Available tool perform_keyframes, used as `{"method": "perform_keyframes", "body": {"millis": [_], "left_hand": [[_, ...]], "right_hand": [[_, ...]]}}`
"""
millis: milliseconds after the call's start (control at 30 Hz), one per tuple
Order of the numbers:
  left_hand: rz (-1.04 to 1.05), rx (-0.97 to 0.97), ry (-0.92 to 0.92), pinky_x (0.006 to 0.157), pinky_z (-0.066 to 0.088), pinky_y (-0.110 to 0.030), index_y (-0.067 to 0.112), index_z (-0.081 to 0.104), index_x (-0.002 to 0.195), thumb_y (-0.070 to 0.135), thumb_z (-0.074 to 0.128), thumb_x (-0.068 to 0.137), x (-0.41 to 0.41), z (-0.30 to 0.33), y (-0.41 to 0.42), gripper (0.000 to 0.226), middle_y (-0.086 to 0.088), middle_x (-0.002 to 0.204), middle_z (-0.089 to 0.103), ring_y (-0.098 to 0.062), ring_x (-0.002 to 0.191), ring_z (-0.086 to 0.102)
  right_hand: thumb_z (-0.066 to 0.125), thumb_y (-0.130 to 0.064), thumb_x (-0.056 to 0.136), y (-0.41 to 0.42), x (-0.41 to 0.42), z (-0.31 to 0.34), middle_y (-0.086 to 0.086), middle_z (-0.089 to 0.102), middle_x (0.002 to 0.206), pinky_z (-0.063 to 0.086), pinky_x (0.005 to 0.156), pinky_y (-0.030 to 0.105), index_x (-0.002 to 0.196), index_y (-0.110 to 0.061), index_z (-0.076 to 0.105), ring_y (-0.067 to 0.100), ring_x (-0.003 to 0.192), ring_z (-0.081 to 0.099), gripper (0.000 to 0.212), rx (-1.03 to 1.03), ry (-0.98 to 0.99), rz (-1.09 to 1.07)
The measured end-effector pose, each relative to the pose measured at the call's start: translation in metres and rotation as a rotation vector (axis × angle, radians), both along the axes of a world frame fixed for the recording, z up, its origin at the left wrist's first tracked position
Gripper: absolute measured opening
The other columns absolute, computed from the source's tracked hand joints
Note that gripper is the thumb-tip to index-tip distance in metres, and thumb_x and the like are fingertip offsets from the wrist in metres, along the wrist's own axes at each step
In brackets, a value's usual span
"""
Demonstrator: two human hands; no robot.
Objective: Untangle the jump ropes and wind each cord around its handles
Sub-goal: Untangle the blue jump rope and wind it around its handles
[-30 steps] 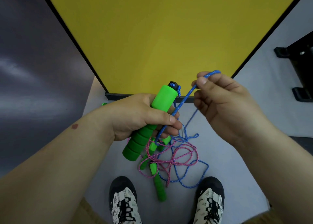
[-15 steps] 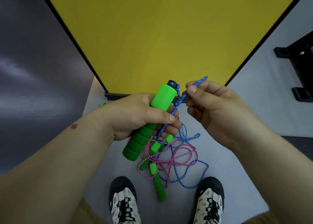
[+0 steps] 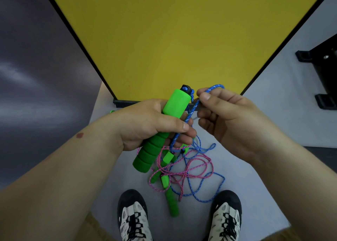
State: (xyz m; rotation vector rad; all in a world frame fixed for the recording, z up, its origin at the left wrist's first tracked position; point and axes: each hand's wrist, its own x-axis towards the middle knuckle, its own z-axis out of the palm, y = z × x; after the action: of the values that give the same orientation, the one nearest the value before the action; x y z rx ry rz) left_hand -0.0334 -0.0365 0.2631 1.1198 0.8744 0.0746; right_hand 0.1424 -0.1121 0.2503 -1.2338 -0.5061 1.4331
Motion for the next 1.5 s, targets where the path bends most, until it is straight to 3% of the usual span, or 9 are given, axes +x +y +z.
{"method": "perform_keyframes", "body": {"millis": [200,333,433,567,767,933,1167,1367,1500], "left_hand": [[-0.01,-0.011,-0.014,0.074,0.06,-0.033,0.001,0.062,0.1,-0.001,0.063,0.09,0.0,0.001,-0.001,0.011,-0.015,0.09,0.075,-0.023,0.08,0.073],[-0.013,-0.006,0.0,0.074,0.06,-0.033,-0.012,0.054,0.116,-0.003,0.063,0.09,0.0,0.001,-0.001,0.03,-0.017,0.092,0.075,-0.023,0.078,0.073],[-0.022,0.002,0.002,0.077,0.06,-0.036,-0.011,0.055,0.115,-0.003,0.062,0.09,0.0,0.0,-0.002,0.027,-0.017,0.092,0.075,-0.023,0.078,0.073],[-0.001,0.001,0.003,0.082,0.06,-0.038,-0.001,0.062,0.103,-0.001,0.064,0.089,0.0,-0.001,-0.002,0.014,-0.017,0.092,0.075,-0.023,0.079,0.073],[-0.001,-0.004,0.011,0.079,0.06,-0.035,-0.003,0.06,0.112,0.0,0.064,0.089,0.0,-0.001,0.0,0.023,-0.015,0.093,0.076,-0.023,0.082,0.074],[-0.009,-0.001,0.012,0.076,0.06,-0.033,0.0,0.061,0.105,-0.001,0.064,0.09,0.001,0.0,-0.001,0.016,-0.014,0.09,0.076,-0.022,0.079,0.074],[-0.044,0.011,0.016,0.08,0.059,-0.038,-0.003,0.058,0.108,-0.002,0.063,0.09,-0.001,-0.001,-0.001,0.019,-0.015,0.091,0.076,-0.023,0.08,0.074],[-0.025,0.013,0.022,0.069,0.06,-0.028,0.001,0.062,0.105,-0.002,0.063,0.091,0.0,-0.001,-0.001,0.014,-0.014,0.092,0.076,-0.022,0.08,0.074],[-0.024,0.013,0.02,0.073,0.061,-0.03,0.002,0.062,0.104,-0.002,0.063,0.09,-0.001,-0.001,-0.001,0.014,-0.014,0.091,0.076,-0.022,0.08,0.074]], "right_hand": [[0.069,-0.015,0.085,0.002,0.003,0.001,0.003,0.068,0.085,0.051,0.065,0.023,0.087,-0.016,0.072,0.012,0.065,0.06,0.004,0.049,-0.033,-0.121],[0.065,-0.014,0.094,0.004,0.009,0.004,0.001,0.07,0.089,0.051,0.067,0.024,0.092,-0.015,0.069,0.012,0.068,0.06,0.005,0.099,-0.041,-0.236],[0.065,-0.017,0.095,0.004,0.013,0.005,0.001,0.07,0.09,0.051,0.067,0.024,0.093,-0.016,0.068,0.012,0.07,0.06,0.004,0.099,-0.034,-0.277],[0.068,-0.021,0.09,0.003,0.008,0.003,0.0,0.07,0.086,0.052,0.066,0.024,0.095,-0.015,0.068,0.011,0.065,0.06,0.008,0.053,0.002,-0.199],[0.071,-0.023,0.078,0.0,0.0,0.0,0.001,0.063,0.076,0.05,0.065,0.024,0.093,-0.012,0.069,0.011,0.065,0.058,0.018,0.019,-0.028,0.009],[0.071,-0.017,0.083,0.002,0.003,-0.001,0.001,0.066,0.079,0.051,0.064,0.023,0.085,-0.016,0.07,0.012,0.065,0.061,0.002,0.036,-0.033,-0.116],[0.067,-0.016,0.093,0.004,0.012,0.004,-0.001,0.068,0.083,0.052,0.066,0.024,0.088,-0.016,0.065,0.012,0.067,0.061,0.005,0.063,-0.01,-0.284],[0.071,-0.021,0.08,0.0,0.0,-0.001,0.001,0.065,0.077,0.05,0.065,0.024,0.089,-0.015,0.068,0.011,0.063,0.059,0.011,0.018,-0.005,0.019],[0.071,-0.018,0.076,0.0,0.0,-0.002,0.002,0.062,0.075,0.05,0.062,0.023,0.087,-0.013,0.066,0.011,0.064,0.059,0.012,0.042,-0.064,0.039]]}}
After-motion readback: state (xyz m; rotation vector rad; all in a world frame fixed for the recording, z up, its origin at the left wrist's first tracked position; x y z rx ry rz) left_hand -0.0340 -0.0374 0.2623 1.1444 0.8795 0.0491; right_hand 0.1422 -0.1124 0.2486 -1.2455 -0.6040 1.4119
